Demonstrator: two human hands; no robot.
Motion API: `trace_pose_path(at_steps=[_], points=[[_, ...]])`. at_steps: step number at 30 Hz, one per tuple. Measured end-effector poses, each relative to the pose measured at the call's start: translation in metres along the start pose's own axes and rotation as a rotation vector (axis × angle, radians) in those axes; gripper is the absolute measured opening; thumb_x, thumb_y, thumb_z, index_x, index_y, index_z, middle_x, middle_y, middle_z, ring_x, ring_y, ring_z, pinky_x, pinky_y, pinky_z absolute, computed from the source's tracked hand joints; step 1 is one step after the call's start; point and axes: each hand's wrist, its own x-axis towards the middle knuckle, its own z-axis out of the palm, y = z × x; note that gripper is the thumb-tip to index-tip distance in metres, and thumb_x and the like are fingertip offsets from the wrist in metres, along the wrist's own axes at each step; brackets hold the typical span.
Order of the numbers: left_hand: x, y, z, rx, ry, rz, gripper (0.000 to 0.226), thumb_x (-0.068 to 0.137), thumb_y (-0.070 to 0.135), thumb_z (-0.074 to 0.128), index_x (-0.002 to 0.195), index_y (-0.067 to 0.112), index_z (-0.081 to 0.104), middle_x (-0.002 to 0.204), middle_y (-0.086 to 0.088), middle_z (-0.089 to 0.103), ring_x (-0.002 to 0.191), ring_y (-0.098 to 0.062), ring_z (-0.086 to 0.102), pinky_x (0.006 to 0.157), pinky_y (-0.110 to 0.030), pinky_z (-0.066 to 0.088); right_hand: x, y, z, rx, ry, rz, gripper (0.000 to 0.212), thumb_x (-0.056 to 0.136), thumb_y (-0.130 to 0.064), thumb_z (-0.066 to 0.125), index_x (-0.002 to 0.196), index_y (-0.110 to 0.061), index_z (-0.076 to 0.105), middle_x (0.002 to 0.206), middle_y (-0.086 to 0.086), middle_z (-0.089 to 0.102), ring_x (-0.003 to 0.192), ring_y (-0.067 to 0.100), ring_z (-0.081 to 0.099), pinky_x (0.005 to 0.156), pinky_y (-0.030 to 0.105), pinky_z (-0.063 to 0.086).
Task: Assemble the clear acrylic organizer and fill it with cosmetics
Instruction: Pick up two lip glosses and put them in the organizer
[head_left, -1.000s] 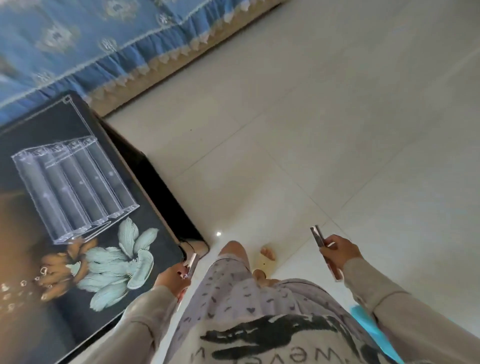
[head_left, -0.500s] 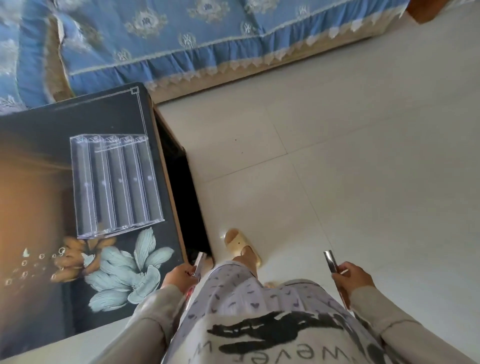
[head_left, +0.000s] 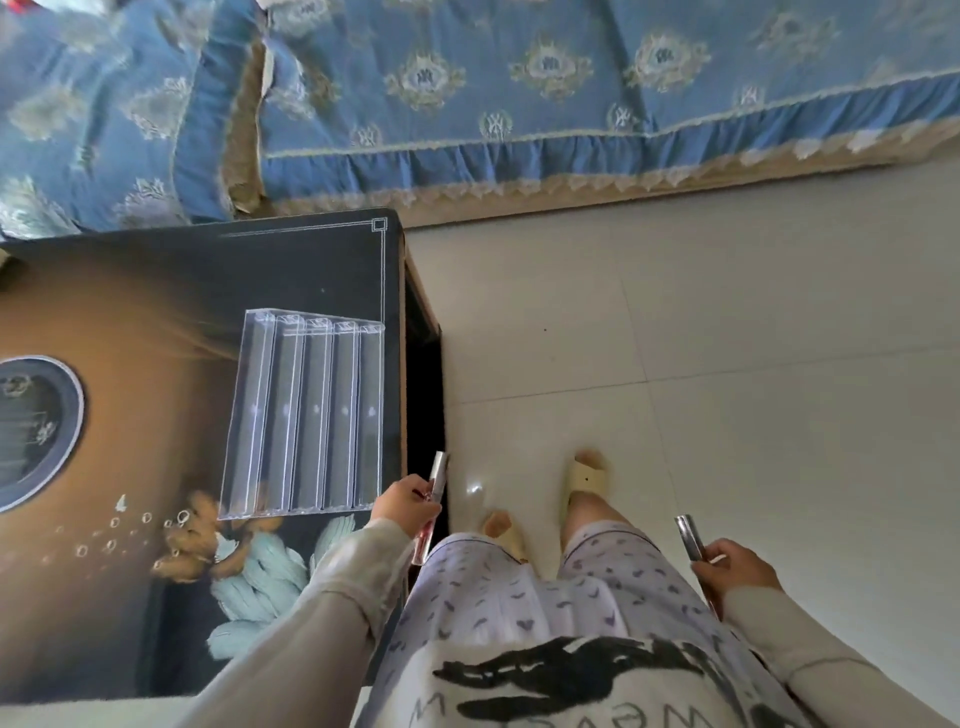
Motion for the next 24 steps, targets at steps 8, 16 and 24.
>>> trace_pose_path(at_steps=[8,16,24], points=[[0.005,0.001,0.002,-0.154,0.064,-0.260,0.029,0.084,0.015,0.058,0.113,0.008,0.060,0.113,-0.014,0.067,0.097,-0.023,0.061,0.081,-0.025,0.044,0.076,-0.105,-0.050,-0.260,-0.118,-0.198,0.010,0.085,-0.013,0.058,0.076,-0.009,0.056,0.084,0.010,0.059,0.078,0.024,0.049,0.060,0.027,0.031],[-0.017,0.030,0.042,-0.408,0.106,-0.560,0.023,0.085,0.015,0.056,0.108,0.010,0.060,0.111,-0.014,0.066,0.101,-0.028,0.061,0.085,-0.027,0.046,0.149,-0.228,-0.100,-0.563,-0.179,-0.454,0.008,0.081,-0.011,0.062,0.086,-0.005,0.062,0.098,0.015,0.069,0.081,0.022,0.055,0.051,0.019,0.033],[-0.028,0.071,0.092,-0.826,0.170,-0.740,0.017,0.086,0.014,0.057,0.072,0.016,0.049,0.106,-0.025,0.067,0.105,-0.037,0.061,0.081,-0.033,0.047,0.182,-0.316,-0.106,-0.697,-0.221,-0.653,0.010,0.082,-0.006,0.064,0.077,-0.007,0.055,0.074,0.013,0.055,0.075,0.019,0.049,0.054,0.024,0.031]])
